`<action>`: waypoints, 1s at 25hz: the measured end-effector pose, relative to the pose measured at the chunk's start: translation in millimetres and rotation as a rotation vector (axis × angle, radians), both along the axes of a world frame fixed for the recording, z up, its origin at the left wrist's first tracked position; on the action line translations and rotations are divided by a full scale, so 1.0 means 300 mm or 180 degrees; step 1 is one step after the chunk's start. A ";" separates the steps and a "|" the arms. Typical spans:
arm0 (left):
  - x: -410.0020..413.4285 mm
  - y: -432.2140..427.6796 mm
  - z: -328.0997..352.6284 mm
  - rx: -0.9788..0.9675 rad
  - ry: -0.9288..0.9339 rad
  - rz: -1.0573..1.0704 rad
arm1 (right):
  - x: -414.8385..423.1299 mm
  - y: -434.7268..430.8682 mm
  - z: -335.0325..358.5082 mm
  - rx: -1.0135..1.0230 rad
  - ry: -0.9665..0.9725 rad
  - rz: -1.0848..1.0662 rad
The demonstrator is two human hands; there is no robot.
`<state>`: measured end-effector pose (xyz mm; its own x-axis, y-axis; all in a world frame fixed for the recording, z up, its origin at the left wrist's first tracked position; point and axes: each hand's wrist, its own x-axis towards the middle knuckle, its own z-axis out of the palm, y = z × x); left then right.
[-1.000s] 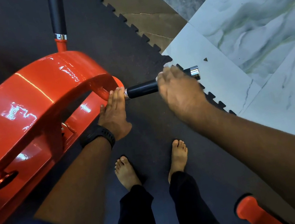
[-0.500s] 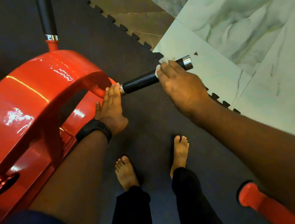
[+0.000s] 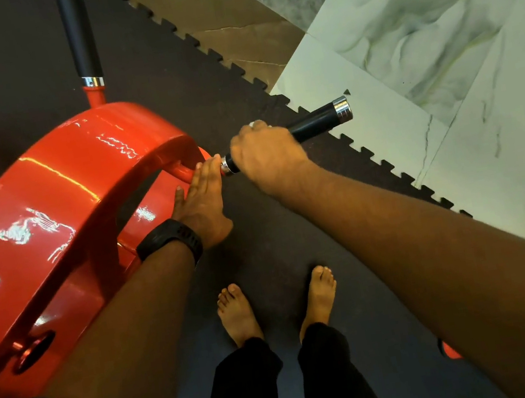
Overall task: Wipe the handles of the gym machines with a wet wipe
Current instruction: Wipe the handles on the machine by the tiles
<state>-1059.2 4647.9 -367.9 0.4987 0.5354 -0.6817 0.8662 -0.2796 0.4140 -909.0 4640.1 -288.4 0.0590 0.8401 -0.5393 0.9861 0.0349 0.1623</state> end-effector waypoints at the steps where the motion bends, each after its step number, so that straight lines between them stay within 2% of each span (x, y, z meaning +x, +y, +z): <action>1: -0.002 0.001 -0.001 0.0007 -0.0013 -0.0009 | 0.022 0.027 0.002 -0.0080 0.0025 -0.0203; 3: -0.002 0.004 -0.006 0.0018 -0.0049 0.0005 | 0.047 0.069 0.014 -0.0150 -0.0014 -0.0646; 7: 0.002 -0.001 -0.011 0.0001 0.0047 -0.0040 | -0.011 0.074 0.009 -0.0426 0.0062 -0.0332; 8: 0.001 0.001 -0.011 0.0014 0.0024 -0.0027 | 0.029 0.082 0.022 -0.0425 0.0020 -0.0429; 11: 0.001 0.003 -0.007 0.0043 -0.0061 0.0001 | 0.174 0.083 0.093 -0.0396 -0.0412 -0.0770; 13: 0.006 -0.004 0.002 0.0086 -0.0041 0.0037 | 0.166 0.047 0.104 -0.0303 -0.0554 -0.0447; 15: 0.014 -0.013 0.012 0.0104 -0.0013 0.0064 | 0.122 -0.034 0.074 -0.0082 -0.0202 -0.0237; 18: 0.012 -0.006 0.022 0.0034 -0.0019 0.0088 | 0.135 -0.153 0.023 0.0892 0.0772 -0.1071; 20: 0.008 0.002 0.018 0.0040 -0.0005 0.0114 | 0.086 -0.224 -0.028 0.2218 0.1320 -0.1805; 21: 0.009 0.001 0.016 0.0019 -0.0010 0.0138 | 0.033 -0.245 -0.057 0.2853 0.1664 -0.2504; 23: 0.010 -0.008 0.008 0.0022 -0.0040 0.0164 | -0.061 -0.216 -0.077 0.3600 0.2250 -0.4347; 25: 0.010 0.003 -0.002 -0.0039 -0.0057 0.0128 | -0.099 -0.132 -0.086 0.3740 0.2890 -0.5984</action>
<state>-1056.1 4648.8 -368.5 0.4891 0.5469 -0.6795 0.8691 -0.2397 0.4326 -938.8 4600.4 -314.2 0.9209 0.0376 -0.3881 -0.3494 -0.3619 -0.8643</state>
